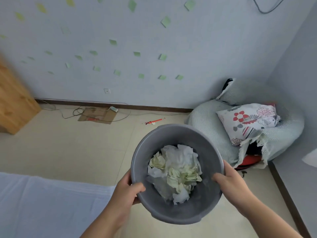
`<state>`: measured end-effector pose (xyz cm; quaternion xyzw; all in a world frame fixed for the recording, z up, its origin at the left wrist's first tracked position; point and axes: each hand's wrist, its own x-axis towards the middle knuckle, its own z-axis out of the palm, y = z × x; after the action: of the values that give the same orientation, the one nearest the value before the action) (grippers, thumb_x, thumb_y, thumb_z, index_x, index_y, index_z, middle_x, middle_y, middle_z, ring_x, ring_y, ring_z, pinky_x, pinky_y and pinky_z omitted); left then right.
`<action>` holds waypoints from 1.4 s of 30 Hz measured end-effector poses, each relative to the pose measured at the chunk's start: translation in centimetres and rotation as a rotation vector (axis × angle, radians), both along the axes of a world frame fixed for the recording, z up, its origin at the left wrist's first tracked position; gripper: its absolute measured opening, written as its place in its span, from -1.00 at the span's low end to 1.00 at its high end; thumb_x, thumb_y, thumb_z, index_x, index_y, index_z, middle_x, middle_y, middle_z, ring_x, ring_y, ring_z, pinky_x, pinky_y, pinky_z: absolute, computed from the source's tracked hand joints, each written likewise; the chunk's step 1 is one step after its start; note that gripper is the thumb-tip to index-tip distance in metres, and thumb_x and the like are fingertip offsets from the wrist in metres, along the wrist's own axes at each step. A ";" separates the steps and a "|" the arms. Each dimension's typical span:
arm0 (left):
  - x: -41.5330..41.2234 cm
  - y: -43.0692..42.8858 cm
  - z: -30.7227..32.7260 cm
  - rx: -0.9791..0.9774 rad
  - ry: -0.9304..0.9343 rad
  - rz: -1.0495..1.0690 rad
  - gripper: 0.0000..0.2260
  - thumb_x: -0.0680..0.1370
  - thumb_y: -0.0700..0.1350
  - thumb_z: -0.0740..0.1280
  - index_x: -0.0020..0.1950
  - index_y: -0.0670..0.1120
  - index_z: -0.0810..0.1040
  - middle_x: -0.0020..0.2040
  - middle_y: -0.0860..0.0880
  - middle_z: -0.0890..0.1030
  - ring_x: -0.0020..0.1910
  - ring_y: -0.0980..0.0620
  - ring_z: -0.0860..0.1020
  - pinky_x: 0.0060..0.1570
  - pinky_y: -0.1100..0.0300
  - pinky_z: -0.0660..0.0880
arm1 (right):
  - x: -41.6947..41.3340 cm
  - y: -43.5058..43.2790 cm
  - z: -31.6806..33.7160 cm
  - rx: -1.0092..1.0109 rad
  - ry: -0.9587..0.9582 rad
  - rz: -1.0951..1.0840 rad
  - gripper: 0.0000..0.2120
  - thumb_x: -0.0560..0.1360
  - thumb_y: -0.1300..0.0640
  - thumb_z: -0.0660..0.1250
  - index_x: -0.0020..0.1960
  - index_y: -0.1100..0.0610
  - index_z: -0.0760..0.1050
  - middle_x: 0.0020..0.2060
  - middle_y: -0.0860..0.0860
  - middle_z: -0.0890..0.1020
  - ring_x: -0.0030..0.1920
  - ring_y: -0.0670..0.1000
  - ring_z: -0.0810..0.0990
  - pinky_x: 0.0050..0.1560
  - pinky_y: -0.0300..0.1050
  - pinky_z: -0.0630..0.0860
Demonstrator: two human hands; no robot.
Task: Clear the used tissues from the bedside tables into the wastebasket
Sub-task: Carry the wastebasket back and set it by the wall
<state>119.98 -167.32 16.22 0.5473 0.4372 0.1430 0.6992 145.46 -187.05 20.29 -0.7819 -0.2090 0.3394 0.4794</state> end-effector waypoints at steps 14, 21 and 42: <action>13.7 25.8 -2.1 -0.057 0.071 0.221 -0.44 0.27 -0.23 0.38 0.14 0.30 0.69 0.11 0.00 0.77 0.00 -0.06 0.76 -0.13 0.01 0.70 | 17.2 30.7 -6.0 -0.086 0.069 0.219 -0.54 0.47 0.28 0.27 0.06 -0.30 0.56 -0.14 -0.24 0.73 -0.13 -0.17 0.69 -0.11 -0.08 0.58; 12.0 36.6 -1.3 -0.063 0.035 0.535 -0.48 0.29 -0.21 0.42 0.10 0.32 0.69 0.09 0.07 0.77 -0.02 -0.02 0.76 -0.14 0.01 0.72 | 19.3 51.8 -3.3 -0.083 0.040 0.595 -0.51 0.38 0.16 0.29 0.17 -0.34 0.52 -0.04 -0.26 0.73 -0.07 -0.19 0.70 -0.09 -0.11 0.64; -5.4 75.2 -2.7 -0.097 0.014 0.862 -0.52 0.39 -0.25 0.44 0.08 0.32 0.68 0.01 0.12 0.75 -0.03 0.03 0.75 -0.08 0.04 0.72 | 1.3 102.4 -4.4 -0.163 -0.020 0.948 -0.67 0.26 0.11 0.27 -0.09 -0.23 0.60 -0.22 -0.15 0.73 -0.15 -0.04 0.70 -0.18 -0.06 0.55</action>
<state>114.60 -92.11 13.51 0.2823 0.6366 0.3975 0.5976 146.74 -84.63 15.86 -0.6388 -0.5196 0.5283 0.2070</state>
